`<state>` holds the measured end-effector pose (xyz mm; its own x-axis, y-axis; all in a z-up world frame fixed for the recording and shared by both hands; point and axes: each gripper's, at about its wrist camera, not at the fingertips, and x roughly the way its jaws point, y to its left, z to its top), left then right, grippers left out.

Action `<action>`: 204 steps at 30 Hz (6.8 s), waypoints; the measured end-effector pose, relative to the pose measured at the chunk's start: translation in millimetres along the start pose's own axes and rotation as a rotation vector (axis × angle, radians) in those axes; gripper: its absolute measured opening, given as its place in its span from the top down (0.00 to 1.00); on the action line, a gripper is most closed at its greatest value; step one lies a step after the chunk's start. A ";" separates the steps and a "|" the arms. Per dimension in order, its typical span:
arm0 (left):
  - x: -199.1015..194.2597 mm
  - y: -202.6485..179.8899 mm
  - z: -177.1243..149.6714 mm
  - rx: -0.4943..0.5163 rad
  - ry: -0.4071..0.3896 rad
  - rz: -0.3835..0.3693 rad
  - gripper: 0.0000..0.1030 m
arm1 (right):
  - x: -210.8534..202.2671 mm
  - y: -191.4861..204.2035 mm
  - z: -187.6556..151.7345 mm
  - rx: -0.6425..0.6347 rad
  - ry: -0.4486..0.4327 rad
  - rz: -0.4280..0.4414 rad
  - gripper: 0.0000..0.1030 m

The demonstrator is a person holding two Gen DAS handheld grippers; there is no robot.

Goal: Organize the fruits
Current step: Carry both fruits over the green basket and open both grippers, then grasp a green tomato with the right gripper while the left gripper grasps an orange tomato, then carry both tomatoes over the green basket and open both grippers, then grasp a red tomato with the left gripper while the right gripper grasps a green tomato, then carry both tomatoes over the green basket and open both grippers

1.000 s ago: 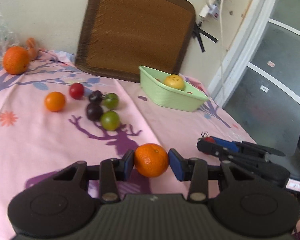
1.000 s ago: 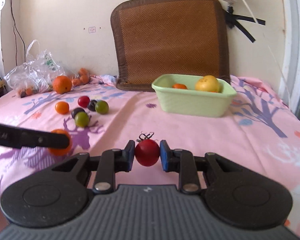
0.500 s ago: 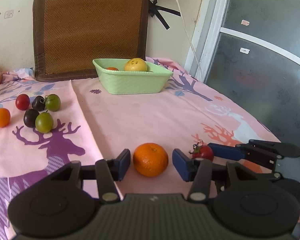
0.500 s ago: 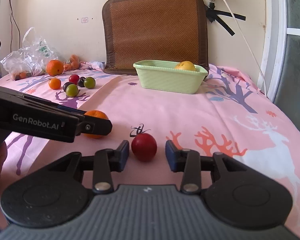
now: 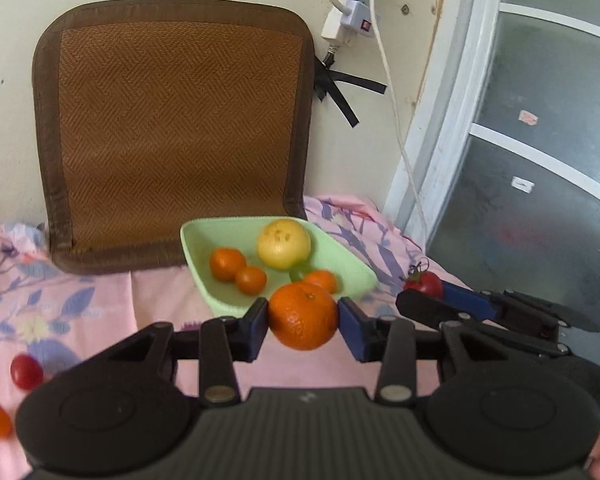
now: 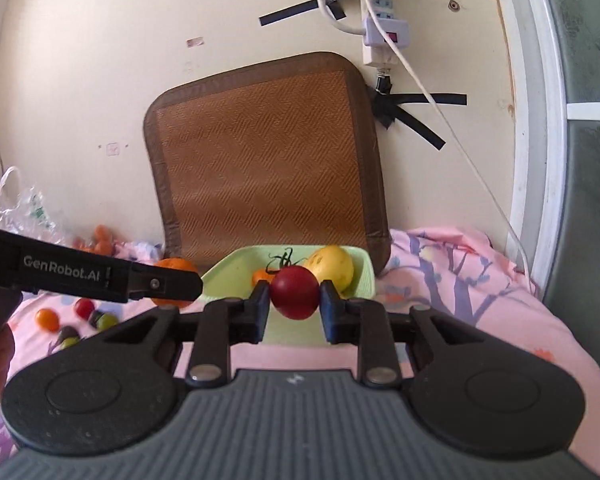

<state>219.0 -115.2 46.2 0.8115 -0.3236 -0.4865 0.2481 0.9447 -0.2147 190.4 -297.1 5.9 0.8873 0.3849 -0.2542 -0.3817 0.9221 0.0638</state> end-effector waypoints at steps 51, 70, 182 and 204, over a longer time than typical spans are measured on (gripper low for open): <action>-106.3 125.4 -101.2 -0.128 0.054 0.231 0.69 | 21.9 156.8 -46.2 -0.067 0.296 0.295 0.72; -83.2 -47.4 -140.7 0.114 0.104 0.028 0.43 | -106.9 66.2 -100.4 -0.067 0.175 -0.031 0.55; -135.5 8.3 -113.6 -0.010 0.025 -0.015 0.71 | -96.8 87.5 -64.3 0.015 0.070 0.161 0.72; 94.1 59.0 32.2 -0.312 0.130 -0.156 0.58 | 63.1 0.6 -6.7 0.088 -0.005 -0.018 0.59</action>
<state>327.0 -88.2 15.1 0.6978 -0.4855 -0.5266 0.1743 0.8282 -0.5327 244.4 -272.5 -16.6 0.8951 0.3684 -0.2512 -0.3419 0.9287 0.1436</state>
